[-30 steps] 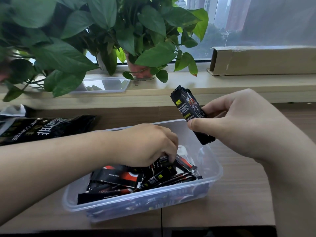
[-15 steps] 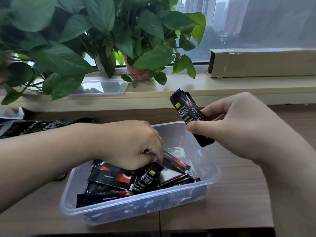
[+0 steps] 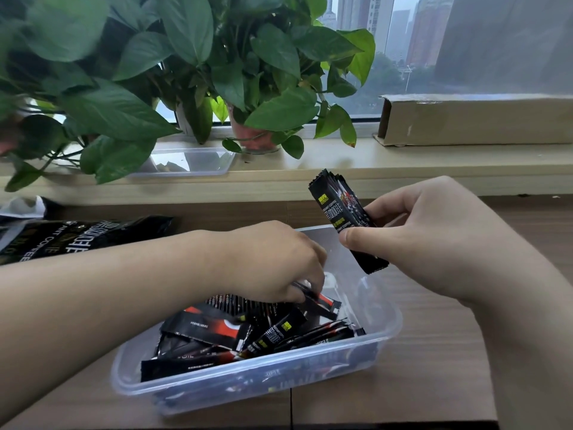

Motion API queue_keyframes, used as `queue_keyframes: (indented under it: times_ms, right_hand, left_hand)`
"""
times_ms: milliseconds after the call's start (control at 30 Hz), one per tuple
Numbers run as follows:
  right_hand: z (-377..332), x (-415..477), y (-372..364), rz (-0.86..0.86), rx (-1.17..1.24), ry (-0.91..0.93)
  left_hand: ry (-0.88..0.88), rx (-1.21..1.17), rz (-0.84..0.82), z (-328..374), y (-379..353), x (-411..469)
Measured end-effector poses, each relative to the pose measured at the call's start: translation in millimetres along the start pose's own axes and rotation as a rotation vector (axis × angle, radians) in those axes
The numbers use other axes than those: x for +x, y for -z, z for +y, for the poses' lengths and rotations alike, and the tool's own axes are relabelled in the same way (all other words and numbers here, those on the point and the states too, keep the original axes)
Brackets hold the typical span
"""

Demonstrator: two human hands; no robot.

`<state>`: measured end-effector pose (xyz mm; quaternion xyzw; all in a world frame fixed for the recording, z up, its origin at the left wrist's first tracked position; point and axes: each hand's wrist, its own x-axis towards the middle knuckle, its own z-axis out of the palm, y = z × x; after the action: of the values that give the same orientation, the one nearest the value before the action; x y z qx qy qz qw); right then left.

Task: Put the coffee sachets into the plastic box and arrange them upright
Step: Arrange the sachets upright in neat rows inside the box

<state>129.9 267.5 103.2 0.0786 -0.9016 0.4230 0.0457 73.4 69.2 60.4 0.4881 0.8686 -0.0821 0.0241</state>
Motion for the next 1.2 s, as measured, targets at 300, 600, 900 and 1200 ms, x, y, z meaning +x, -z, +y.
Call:
queue_keyframes:
  times_ms: [300, 600, 900, 1200]
  right_hand:
    - [0.3, -3.5, 4.0, -0.006, -0.019, -0.019]
    - [-14.4, -12.8, -7.3, -0.071, -0.081, -0.031]
    - [-35.0, -15.1, -53.3, -0.130, -0.415, -0.017]
    - [-22.7, -0.4, -79.3, -0.108, -0.629, -0.066]
  left_hand:
    - [-0.041, -0.282, 0.020, -11.7, 0.1, -21.3]
    - [0.046, -0.156, -0.036, 0.1, 3.7, -45.8]
    - [0.212, -0.208, -0.070, 11.6, -13.2, -61.9]
    - [0.429, -0.302, -0.150, 31.7, -4.9, -65.0]
